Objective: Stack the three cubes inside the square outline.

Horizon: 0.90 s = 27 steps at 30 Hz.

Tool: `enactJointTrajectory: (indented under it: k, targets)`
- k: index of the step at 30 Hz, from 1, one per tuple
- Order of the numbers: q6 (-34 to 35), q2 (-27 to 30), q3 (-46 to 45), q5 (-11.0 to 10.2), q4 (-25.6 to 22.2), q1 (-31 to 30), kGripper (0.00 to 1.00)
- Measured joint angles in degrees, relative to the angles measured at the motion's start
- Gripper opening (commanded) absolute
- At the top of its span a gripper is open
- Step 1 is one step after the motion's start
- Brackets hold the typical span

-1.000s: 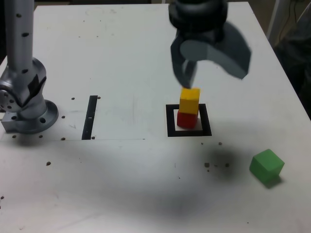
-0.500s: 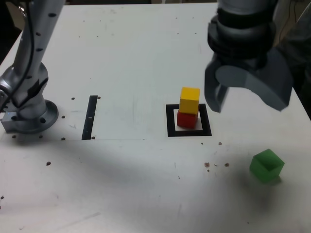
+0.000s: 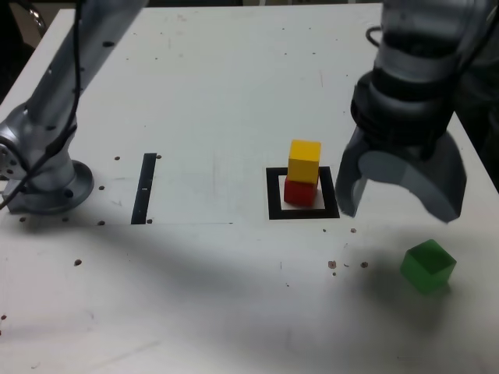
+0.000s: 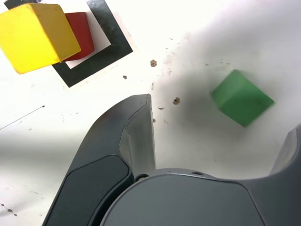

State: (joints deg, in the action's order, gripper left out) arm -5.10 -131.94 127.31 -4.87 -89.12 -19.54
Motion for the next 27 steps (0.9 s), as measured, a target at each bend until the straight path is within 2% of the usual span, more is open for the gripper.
enactJointTrajectory:
  k: [5, 14, 20, 27]
  targets:
    - [-0.94, -2.04, 1.12, 1.42, 0.28, 0.33, 0.95]
    - [-2.39, -5.41, 7.65, 0.25, -1.91, -0.01, 0.94]
    - [-2.43, -8.69, 10.73, 1.92, -2.04, -0.04, 0.94]
    - [-2.43, -10.84, 13.32, 2.17, -2.36, -0.04, 0.94]
